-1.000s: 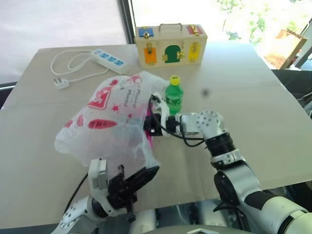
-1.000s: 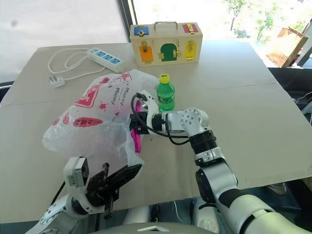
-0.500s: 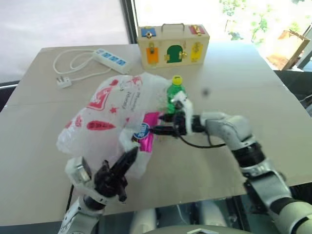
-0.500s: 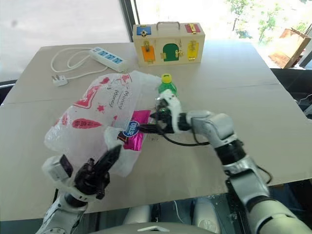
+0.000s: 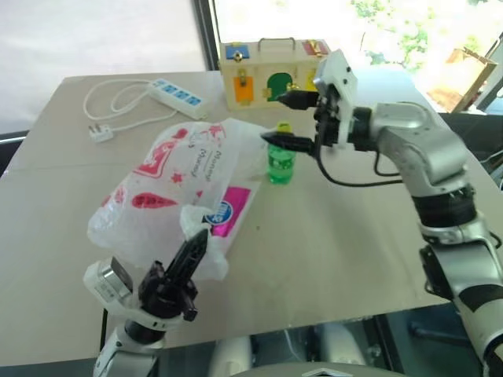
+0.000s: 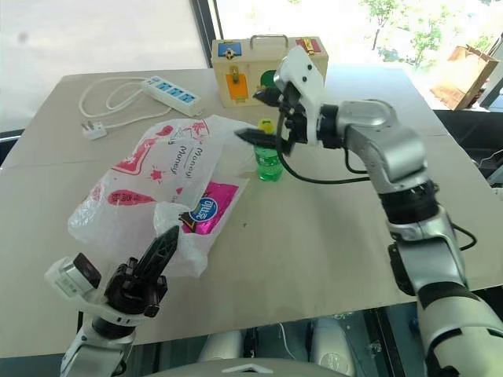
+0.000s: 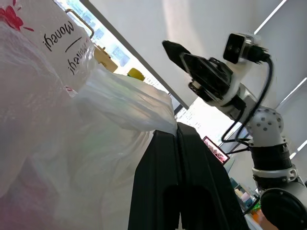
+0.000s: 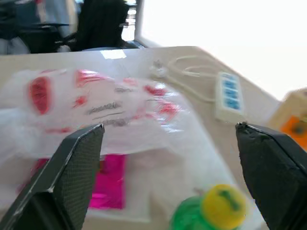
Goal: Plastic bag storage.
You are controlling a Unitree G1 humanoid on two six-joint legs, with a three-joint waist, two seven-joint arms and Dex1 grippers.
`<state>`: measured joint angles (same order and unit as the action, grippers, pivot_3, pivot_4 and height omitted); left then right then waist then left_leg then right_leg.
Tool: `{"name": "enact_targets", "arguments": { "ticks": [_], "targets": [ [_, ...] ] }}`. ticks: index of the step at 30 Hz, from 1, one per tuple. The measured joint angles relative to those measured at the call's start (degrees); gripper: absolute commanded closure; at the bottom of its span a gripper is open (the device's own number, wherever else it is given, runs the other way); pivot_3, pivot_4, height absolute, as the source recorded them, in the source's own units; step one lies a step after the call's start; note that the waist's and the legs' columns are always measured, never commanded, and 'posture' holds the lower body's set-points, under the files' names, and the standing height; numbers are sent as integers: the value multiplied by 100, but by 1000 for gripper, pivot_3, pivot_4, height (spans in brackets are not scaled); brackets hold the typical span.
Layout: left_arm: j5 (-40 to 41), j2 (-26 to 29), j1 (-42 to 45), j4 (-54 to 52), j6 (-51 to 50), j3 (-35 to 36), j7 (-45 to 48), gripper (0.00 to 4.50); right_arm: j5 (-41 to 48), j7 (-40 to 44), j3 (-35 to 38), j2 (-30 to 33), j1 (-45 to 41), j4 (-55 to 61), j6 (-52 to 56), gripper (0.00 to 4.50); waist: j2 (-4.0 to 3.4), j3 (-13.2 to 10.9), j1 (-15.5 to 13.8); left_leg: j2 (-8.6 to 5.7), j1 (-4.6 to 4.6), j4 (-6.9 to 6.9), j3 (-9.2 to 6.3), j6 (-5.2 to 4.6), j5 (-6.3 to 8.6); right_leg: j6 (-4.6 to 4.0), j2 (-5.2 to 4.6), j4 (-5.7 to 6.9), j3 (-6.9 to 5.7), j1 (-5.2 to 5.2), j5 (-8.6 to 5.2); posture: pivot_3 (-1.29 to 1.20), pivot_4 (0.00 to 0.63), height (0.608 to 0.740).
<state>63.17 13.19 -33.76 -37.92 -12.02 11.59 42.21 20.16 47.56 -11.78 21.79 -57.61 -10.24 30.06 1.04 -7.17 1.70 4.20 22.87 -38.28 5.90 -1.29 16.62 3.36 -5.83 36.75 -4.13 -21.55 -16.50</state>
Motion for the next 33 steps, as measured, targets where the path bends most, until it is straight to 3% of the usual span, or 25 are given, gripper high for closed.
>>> {"name": "enact_targets", "arguments": {
  "ticks": [8, 16, 21, 28, 33],
  "targets": [
    [-57, 5, 116, -5, -1, -60, -62, 4500, -672, -21, -191, -412, 4, -1309, -485, 78, -12, -12, -73, 3, 2, 4, 14, 2, -1, 0, 2, -2, 2, -6, 0, 0, 150, 740],
    [-111, 32, 124, -5, -2, -76, -124, 4500, -798, 418, -190, -422, -15, -1530, -165, 78, -14, -13, -84, 3, 1, 2, 13, 2, -1, 0, 3, 0, 2, -5, 0, 0, 150, 740],
    [-128, 19, 76, -6, 0, -93, -127, 4500, -857, 465, -179, -429, -15, -1518, -49, 1457, -13, -13, -83, 3, 1, 2, 14, 2, -1, 0, 2, -1, 2, -4, 0, 0, 150, 740],
    [-139, -3, 69, -17, 2, -113, -149, 4500, -963, 574, -192, -386, -1, -1393, 25, 1459, -14, -13, -87, 3, 1, 2, 14, 2, -1, 0, 3, -1, 2, -4, 0, 0, 150, 740],
    [-141, -3, 117, -83, 2, -115, -242, 4500, -281, 415, 371, -640, 150, -948, 1492, 1459, -13, -13, -82, 4, 3, 3, 14, 2, -1, 0, 3, 0, 2, -5, 0, 0, 150, 740]
  ]
}}
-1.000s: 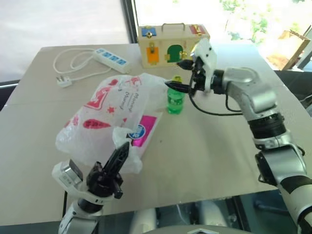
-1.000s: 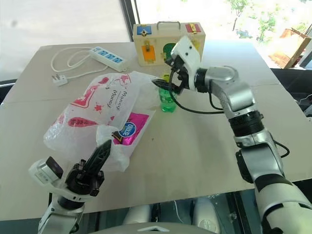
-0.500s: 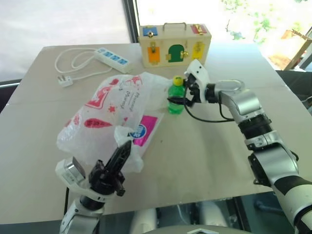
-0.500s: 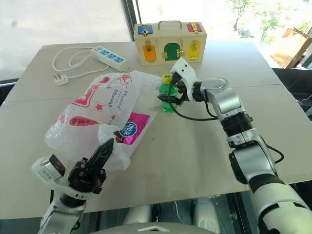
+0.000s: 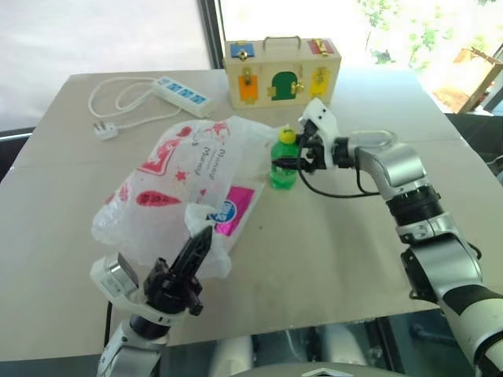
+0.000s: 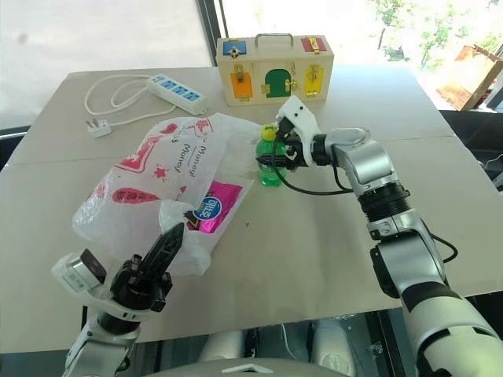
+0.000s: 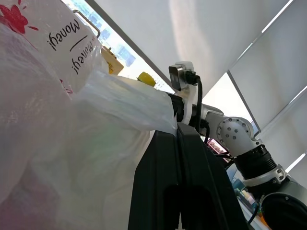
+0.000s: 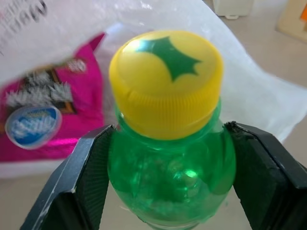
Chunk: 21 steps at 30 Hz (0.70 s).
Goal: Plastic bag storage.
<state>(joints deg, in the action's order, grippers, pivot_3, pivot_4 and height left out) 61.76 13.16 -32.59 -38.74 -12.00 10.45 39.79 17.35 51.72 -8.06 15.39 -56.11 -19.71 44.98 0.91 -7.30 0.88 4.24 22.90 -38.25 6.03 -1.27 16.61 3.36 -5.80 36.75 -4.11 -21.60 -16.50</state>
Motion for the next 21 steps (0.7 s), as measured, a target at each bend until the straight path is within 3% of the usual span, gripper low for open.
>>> {"name": "enact_targets", "arguments": {
  "ticks": [4, 12, 17, 21],
  "targets": [
    [1, -3, 54, -38, 1, -5, -13, 4500, 931, -937, 1197, -812, 13, 107, 1432, 1459, -4, -2, -3, 3, 1, 2, -2, 0, 0, 0, 3, 2, -1, -2, 0, 0, 150, 740],
    [-1, -3, 209, -81, 0, -65, -130, 4500, 2067, -3142, 3267, -2319, -13, 69, 3101, 1459, -5, -3, -11, 0, 9, 2, -4, 0, 0, 0, 2, 4, -2, -5, 0, 0, 150, 740],
    [3, -5, 353, -121, 5, -102, -186, 4500, 2500, -4322, 3987, -2344, -16, -185, 3446, 1459, -7, -4, -15, -4, 13, -1, -5, 1, 0, 1, 0, 5, -6, -4, 1, 0, 150, 740],
    [-11, -29, 543, -119, 2, -217, -249, 4500, 2839, -4895, 4225, -2358, -28, -894, 2999, 1459, -7, -4, 35, 0, 5, 4, -4, 3, -1, 1, 10, 6, 1, -4, 0, 0, 150, 740]
  ]
}}
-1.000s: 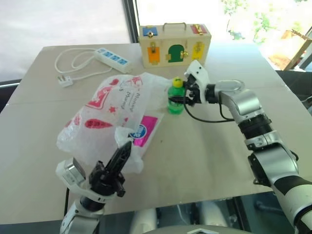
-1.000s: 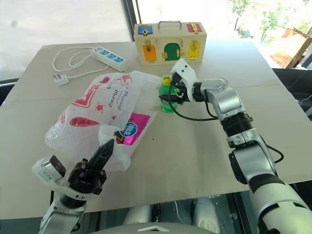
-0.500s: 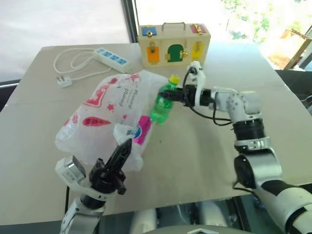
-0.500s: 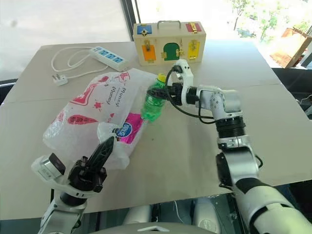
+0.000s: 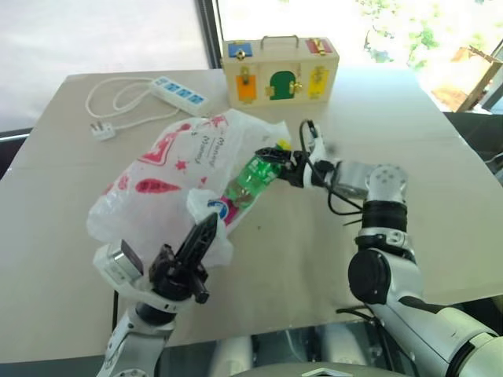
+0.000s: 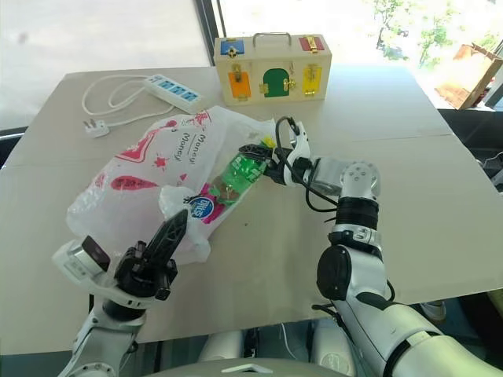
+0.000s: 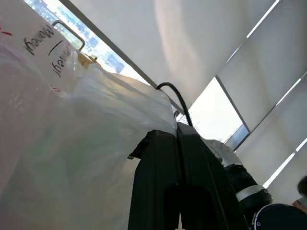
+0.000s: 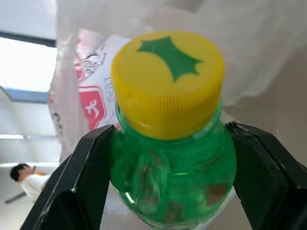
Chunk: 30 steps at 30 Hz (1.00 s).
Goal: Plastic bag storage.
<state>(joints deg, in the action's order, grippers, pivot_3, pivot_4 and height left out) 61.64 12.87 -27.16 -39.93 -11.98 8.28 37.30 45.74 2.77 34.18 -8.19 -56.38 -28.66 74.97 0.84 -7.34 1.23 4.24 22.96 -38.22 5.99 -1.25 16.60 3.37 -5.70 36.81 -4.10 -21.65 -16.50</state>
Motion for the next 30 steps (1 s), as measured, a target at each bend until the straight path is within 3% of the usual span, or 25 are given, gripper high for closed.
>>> {"name": "enact_targets", "arguments": {
  "ticks": [7, 11, 13, 15, 17, 20, 23, 30],
  "targets": [
    [-62, -12, 115, 3, 1, -58, -84, 4500, 301, -286, -172, -81, -502, -1589, -1314, 1459, -2, -1, 119, 1, -1, 2, 5, 2, -2, 2, 1, 2, 9, -1, 1, 0, 150, 740],
    [-163, -32, -165, 13, 2, -231, 18, 4500, 454, -4, -709, -123, -778, -1777, -1556, 1459, 0, 0, 116, 2, 0, 9, 6, 2, -1, 2, 2, 1, 9, 1, 1, 0, 150, 740],
    [-380, -6, -449, 104, 5, -407, 181, 4500, 448, 303, -1285, -123, -777, -1768, -1491, 1459, -4, -2, 112, 1, 6, 11, 7, 2, -1, 2, 2, -2, 8, -3, 1, 0, 150, 740],
    [-453, -8, -492, 132, 8, -459, 241, 4500, 423, 414, -1565, -123, -771, -1745, -1432, 454, -3, -2, 99, 2, 7, 11, 4, 3, -1, 2, 2, -1, 3, -3, 1, 0, 150, 740],
    [-538, -9, -520, 135, 35, -487, 278, 4500, 235, 782, -2403, -123, -749, -1411, -1325, 66, -8, -5, 114, 3, 6, 11, 6, 3, -1, 2, 2, 0, 6, -7, 1, 0, 150, 740],
    [-600, -33, -485, 134, 49, -590, 300, 4500, -50, 1558, -3810, -119, -684, -613, -1171, 66, -6, -3, 123, 7, -1, 12, 6, 3, -1, 1, 6, 0, 12, -8, 1, 0, 150, 740],
    [-632, -39, -469, 162, 68, -594, 311, 4500, -269, 1943, -4452, -97, -600, -376, -1339, 66, -5, -3, 104, 7, -3, 10, 6, 4, -1, 1, 5, -3, 12, -7, 0, 0, 150, 740],
    [-642, -47, -451, 257, 114, -581, 318, 4500, -619, 2361, -4435, 53, 203, -389, -1860, 66, 22, 13, 91, 2, -1, -4, 7, 2, 0, 1, -3, 1, 13, -6, 1, 0, 150, 740]
  ]
}}
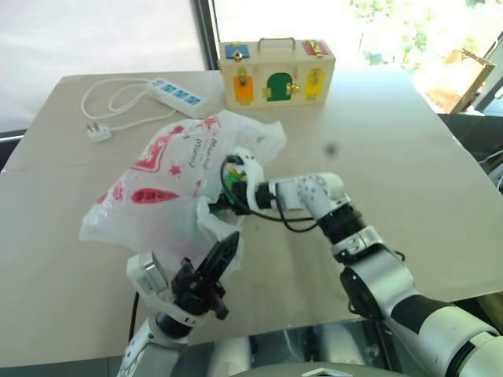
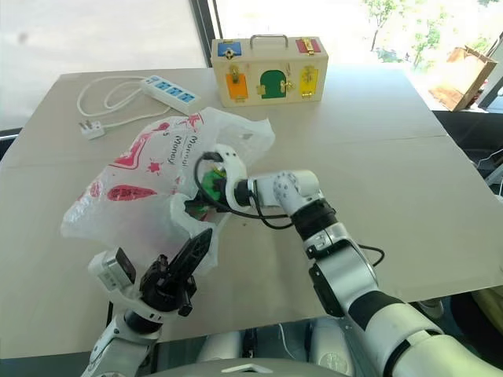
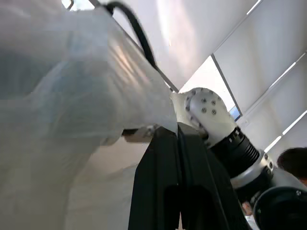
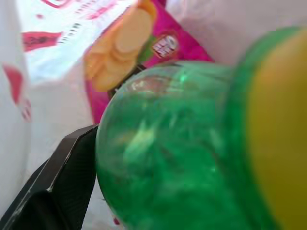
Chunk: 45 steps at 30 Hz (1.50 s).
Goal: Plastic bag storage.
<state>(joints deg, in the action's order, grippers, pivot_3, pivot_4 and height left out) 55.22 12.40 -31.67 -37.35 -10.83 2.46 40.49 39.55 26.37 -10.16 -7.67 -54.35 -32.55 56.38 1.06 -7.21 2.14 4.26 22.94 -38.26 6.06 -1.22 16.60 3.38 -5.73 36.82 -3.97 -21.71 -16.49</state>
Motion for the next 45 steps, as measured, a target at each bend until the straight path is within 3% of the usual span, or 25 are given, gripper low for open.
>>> {"name": "enact_targets", "arguments": {
  "ticks": [8, 15, 22, 29, 30, 37, 39, 45],
  "targets": [
    [2, 6, 61, 41, -1, -2, 0, 4500, -700, 875, -168, 155, 586, 455, -1210, 66, -2, -1, 3, 7, -3, 3, -1, 1, 0, 0, 8, 0, 2, 0, 0, 0, 150, 740],
    [13, 82, 126, 49, -21, 43, -24, 4500, -1126, 163, 329, 18, 618, 298, -2417, 66, -1, 0, -28, 5, -4, 1, -1, 1, 0, -1, 6, 0, 1, 1, 0, 0, 150, 740],
    [56, 125, 219, 51, -101, 85, -75, 4500, 405, -1702, 1809, -10, 462, -213, -1233, 66, -6, -3, -41, 4, -6, 1, -2, 1, -1, -1, 3, 2, 0, 7, 0, 0, 150, 740],
    [65, 112, 192, 51, -116, 139, -92, 4500, 1035, -3447, 2203, -79, -358, -500, -163, 66, -6, -1, 20, 4, -8, 4, 0, 1, -1, -1, 4, 3, 4, 3, 0, 0, 150, 740],
    [64, 111, 187, 50, -120, 137, -92, 4500, 1440, -3840, 2513, -117, -571, -749, -76, 66, -7, -2, 16, 4, -5, 4, 0, 1, -1, -1, 4, 3, 4, 3, 0, 0, 150, 740],
    [62, 100, 152, 50, -113, 161, -96, 4500, 1773, -3976, 2470, -169, -988, -1037, 317, 66, -4, 0, 14, 4, -1, 10, 1, 0, 0, -1, 4, 2, 3, 0, 0, 0, 150, 740],
    [57, 97, 123, 51, -111, 159, -94, 4500, 2258, -4242, 2880, -190, -1187, -1524, 625, 66, -4, 0, 14, 4, 2, 10, 3, 0, 0, -1, 3, 3, 4, -1, 0, 0, 150, 740],
    [9, 73, 66, 53, -96, 151, -68, 4500, 1113, -3722, 1659, -191, -1253, -1337, 191, 66, -8, -2, 23, 4, 1, 11, 3, 1, 0, -1, 3, 0, 6, -7, 0, 0, 150, 740]
  ]
}}
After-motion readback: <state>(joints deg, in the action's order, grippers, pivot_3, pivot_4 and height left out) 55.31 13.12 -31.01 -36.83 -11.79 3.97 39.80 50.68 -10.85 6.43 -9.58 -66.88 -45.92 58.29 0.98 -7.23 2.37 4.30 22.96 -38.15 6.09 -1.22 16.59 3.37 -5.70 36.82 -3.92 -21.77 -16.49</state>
